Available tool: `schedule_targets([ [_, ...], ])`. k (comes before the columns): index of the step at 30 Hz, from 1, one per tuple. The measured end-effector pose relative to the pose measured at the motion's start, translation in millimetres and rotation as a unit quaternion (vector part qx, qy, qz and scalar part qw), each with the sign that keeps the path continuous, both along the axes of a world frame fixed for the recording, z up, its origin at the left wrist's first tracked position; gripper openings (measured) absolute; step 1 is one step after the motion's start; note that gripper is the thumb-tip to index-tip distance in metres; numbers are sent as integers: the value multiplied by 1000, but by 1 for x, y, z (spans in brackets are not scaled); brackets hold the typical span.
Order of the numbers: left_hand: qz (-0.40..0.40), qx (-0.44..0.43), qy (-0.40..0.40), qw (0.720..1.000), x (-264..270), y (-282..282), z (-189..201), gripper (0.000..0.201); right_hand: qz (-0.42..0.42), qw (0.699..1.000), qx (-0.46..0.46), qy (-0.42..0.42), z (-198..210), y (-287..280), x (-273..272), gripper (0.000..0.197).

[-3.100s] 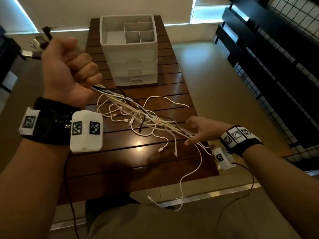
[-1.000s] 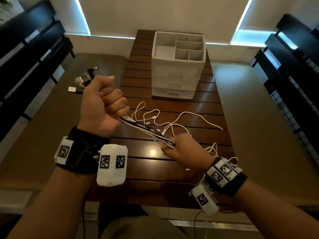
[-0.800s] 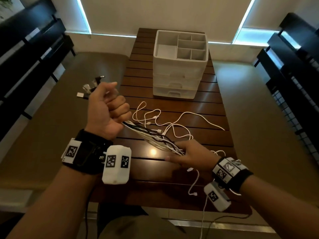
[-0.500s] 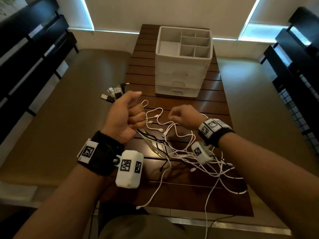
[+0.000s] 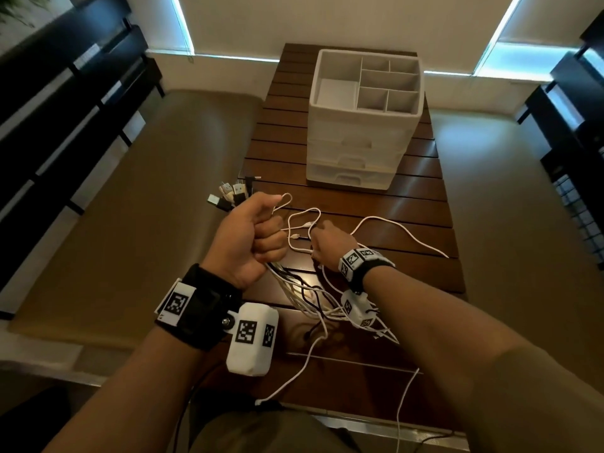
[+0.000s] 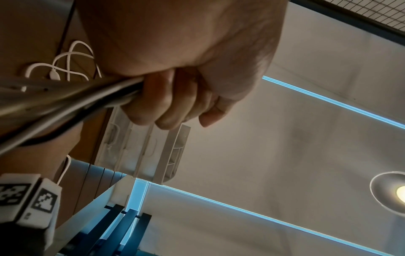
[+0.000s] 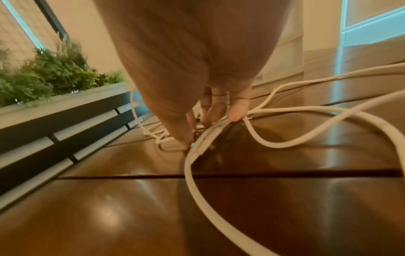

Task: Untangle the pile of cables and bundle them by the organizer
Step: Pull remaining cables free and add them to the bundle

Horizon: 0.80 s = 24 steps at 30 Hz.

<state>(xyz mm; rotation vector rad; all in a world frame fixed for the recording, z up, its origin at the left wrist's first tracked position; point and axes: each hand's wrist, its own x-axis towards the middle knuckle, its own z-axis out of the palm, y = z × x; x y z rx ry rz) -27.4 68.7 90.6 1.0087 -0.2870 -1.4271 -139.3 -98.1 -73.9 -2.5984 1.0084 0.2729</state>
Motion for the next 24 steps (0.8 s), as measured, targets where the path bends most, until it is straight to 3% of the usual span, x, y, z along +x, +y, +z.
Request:
schedule_targets([
  [4, 17, -5, 4, 1000, 5, -4, -2, 57, -60, 984, 70, -151, 33, -9, -4, 14],
  [9, 34, -12, -8, 999, 5, -11, -2, 58, -141, 903, 111, -391, 114, -15, -20, 9],
  [14, 48, -25, -18, 998, -3, -16, 2, 60, -196, 750, 260, -576, 189, -15, -40, 13],
  [18, 52, -32, -15, 998, -12, -16, 8, 58, -141, 651, 326, -671, 235, -7, -49, 15],
  [20, 60, -34, -7, 998, -15, -17, 10, 57, -100, 655, 265, -700, 257, -1, -52, 15],
  [22, 76, -38, -7, 996, -17, -17, 13, 57, -67, 708, 158, -685, 272, 6, -52, 18],
  [24, 95, -48, -12, 994, -21, -20, 14, 55, -54, 776, 116, -618, 270, 16, -49, 22],
])
